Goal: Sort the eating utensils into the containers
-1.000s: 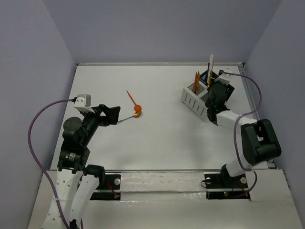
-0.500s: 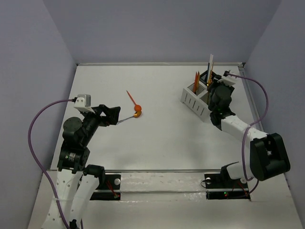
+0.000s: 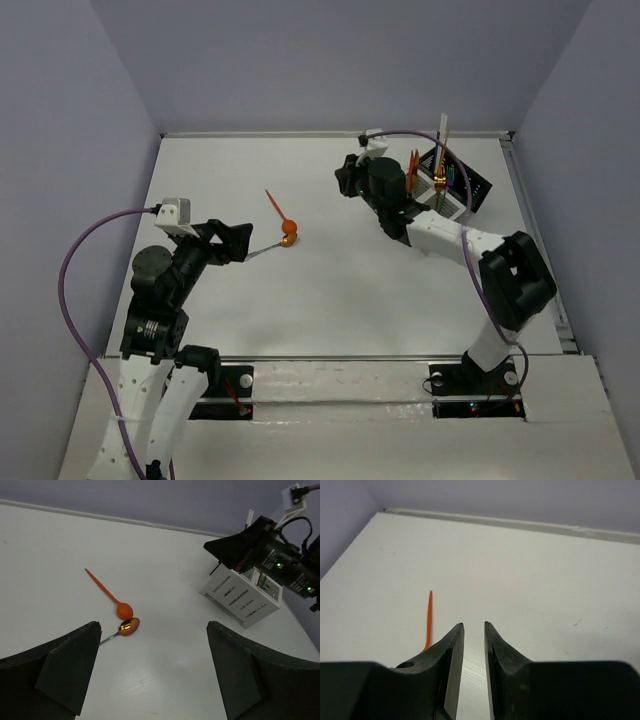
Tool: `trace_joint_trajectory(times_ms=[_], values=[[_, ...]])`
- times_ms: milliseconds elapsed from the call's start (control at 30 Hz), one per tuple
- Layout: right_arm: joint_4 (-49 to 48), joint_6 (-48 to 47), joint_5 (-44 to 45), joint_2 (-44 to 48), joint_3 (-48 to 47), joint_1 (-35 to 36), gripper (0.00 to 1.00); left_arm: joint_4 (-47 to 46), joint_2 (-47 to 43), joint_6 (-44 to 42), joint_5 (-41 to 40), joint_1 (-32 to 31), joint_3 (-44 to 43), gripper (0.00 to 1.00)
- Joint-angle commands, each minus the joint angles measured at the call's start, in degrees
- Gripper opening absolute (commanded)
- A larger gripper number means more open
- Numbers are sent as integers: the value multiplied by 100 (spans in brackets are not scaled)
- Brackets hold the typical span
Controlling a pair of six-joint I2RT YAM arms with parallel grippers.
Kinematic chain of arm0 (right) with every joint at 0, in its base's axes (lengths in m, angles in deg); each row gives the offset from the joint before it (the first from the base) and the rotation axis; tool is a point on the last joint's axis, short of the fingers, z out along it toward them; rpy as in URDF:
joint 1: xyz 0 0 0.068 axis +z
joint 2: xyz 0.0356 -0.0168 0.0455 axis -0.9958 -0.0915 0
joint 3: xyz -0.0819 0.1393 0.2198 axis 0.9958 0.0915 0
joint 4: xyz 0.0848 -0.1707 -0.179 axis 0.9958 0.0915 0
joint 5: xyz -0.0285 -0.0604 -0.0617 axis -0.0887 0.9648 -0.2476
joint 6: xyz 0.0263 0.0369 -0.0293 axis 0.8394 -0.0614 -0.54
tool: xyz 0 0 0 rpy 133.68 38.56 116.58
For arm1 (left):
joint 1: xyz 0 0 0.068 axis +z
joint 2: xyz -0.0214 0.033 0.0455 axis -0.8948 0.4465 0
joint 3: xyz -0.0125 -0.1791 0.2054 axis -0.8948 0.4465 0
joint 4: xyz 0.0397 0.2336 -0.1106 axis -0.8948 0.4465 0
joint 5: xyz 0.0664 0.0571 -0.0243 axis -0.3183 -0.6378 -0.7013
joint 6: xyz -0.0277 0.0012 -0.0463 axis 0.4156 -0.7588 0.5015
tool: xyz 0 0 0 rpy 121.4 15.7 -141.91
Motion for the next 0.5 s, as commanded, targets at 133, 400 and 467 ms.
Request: trace_joint_trajectory(times_ms=[133,400,467], values=[[1297,104,-462,-1596,-1648,1087,35,-319,-96,-51,41,33,-172,99],[1650,1184,470,-2380,-2018,1941,40,-302,-122,-68,32,-20,-172,99],[1510,1378,514,-2486,-1930,2126,54,-302,-131,-68,32,-72,-172,99]])
